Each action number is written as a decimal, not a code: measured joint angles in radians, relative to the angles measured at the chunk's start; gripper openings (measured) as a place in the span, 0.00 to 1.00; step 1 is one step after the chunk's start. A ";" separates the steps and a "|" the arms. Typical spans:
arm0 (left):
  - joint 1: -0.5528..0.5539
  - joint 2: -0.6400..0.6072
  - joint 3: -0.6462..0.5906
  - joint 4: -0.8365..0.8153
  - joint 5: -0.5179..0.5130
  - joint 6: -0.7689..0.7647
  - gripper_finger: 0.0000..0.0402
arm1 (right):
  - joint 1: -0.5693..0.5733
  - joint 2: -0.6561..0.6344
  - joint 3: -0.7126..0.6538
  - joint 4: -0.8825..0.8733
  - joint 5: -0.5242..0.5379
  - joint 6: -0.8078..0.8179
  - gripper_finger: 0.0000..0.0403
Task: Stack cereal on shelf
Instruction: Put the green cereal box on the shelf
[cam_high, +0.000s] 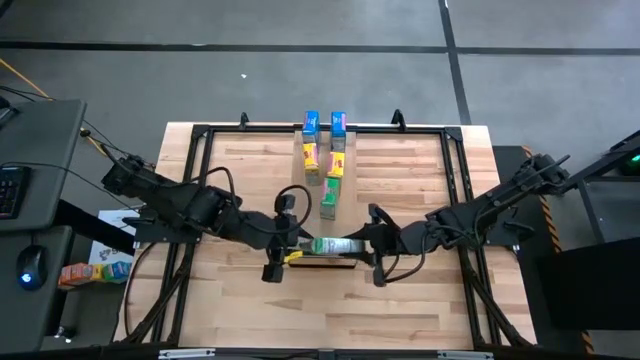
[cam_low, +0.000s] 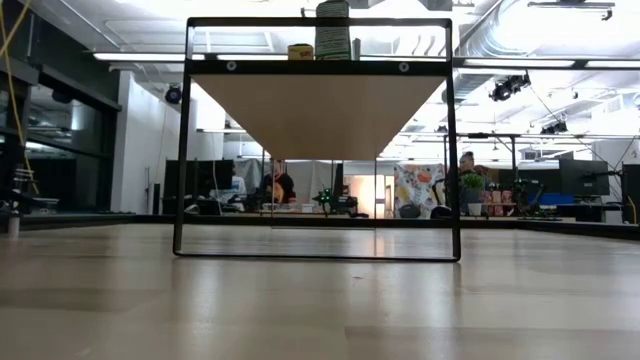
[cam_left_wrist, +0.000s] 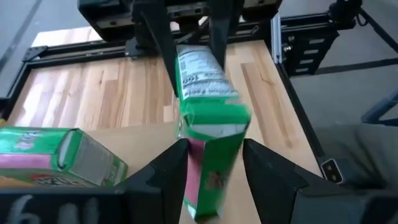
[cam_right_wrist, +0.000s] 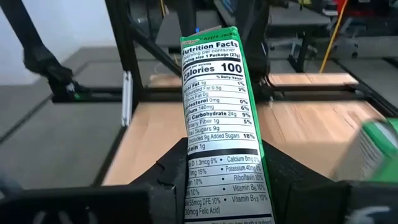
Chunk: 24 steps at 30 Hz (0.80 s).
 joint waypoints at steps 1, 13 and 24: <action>-0.001 0.000 0.001 0.000 -0.003 0.000 0.36 | -0.001 -0.009 -0.001 -0.024 0.000 0.000 0.27; -0.051 -0.094 0.003 -0.154 -0.115 -0.080 0.39 | 0.006 -0.081 -0.002 -0.262 0.002 0.104 0.27; -0.275 -0.124 -0.124 0.021 -0.596 0.040 0.36 | 0.015 -0.081 -0.014 -0.209 -0.016 -0.012 0.27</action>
